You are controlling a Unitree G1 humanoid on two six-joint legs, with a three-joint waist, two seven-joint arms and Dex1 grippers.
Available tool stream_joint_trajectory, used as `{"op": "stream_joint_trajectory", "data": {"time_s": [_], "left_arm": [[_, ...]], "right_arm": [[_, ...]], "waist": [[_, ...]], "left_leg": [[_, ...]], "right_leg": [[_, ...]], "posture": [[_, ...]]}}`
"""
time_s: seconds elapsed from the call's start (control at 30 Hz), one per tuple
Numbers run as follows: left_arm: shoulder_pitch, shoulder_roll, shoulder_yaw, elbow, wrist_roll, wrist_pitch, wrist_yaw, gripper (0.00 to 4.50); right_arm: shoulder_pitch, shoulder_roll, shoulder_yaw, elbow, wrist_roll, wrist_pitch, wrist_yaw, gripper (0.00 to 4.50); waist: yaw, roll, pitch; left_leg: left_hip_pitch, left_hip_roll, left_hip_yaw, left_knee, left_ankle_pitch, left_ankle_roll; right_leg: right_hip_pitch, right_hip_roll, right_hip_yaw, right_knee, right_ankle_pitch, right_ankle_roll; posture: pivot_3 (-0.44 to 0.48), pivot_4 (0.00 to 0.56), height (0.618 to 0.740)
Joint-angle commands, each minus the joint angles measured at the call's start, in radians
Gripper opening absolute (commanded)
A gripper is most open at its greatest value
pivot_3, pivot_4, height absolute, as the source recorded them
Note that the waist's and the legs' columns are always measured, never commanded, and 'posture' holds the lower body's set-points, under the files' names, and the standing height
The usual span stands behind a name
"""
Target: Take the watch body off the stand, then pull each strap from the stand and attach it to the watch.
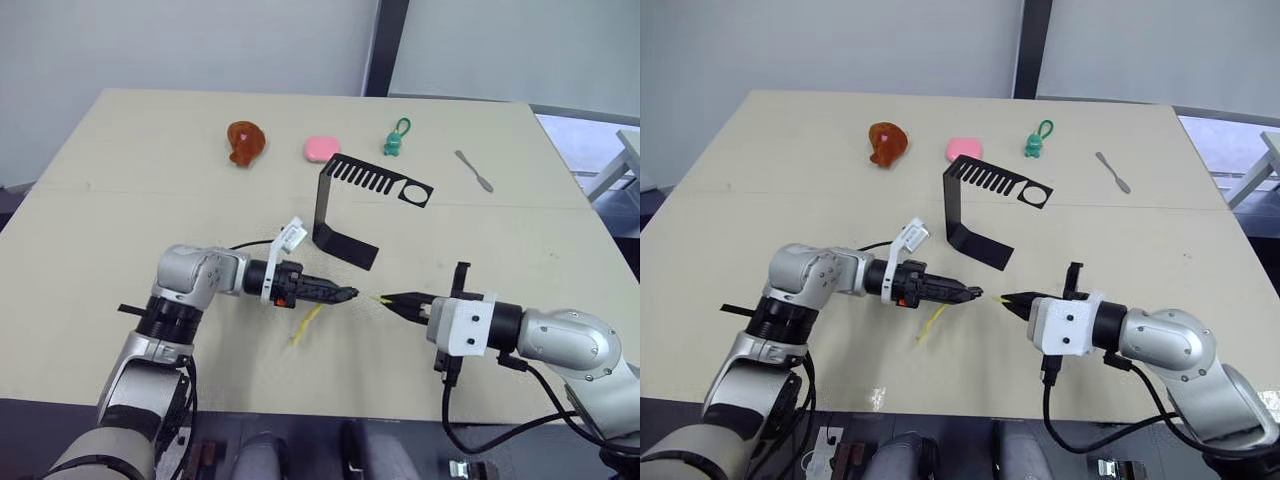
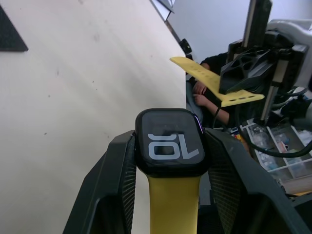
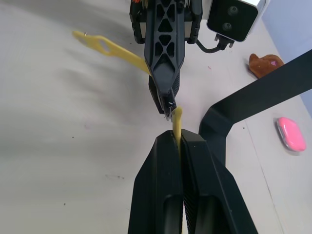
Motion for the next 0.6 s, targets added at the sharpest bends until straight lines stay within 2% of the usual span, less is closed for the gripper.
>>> {"op": "stream_joint_trajectory", "data": {"time_s": [0.03, 0.6], "left_arm": [[-0.016, 0.007, 0.023, -0.005, -0.044, 0.015, -0.020, 1.60], [0.008, -0.010, 0.026, -0.009, -0.046, -0.026, 0.046, 1.60]], "right_arm": [[0.009, 0.011, 0.002, -0.018, -0.021, -0.022, -0.011, 0.00], [-0.022, 0.086, 0.034, 0.009, -0.068, -0.004, -0.012, 0.00]], "waist": [[0.000, 0.000, 0.000], [-0.001, 0.000, 0.000]], "left_leg": [[0.000, 0.000, 0.000, 0.000, 0.000, 0.000], [0.000, 0.000, 0.000, 0.001, 0.000, 0.000]], "right_leg": [[0.000, 0.000, 0.000, 0.000, 0.000, 0.000], [0.000, 0.000, 0.000, 0.002, 0.000, -0.001]], "posture": [[0.000, 0.150, 0.740], [0.000, 0.150, 0.740]]}}
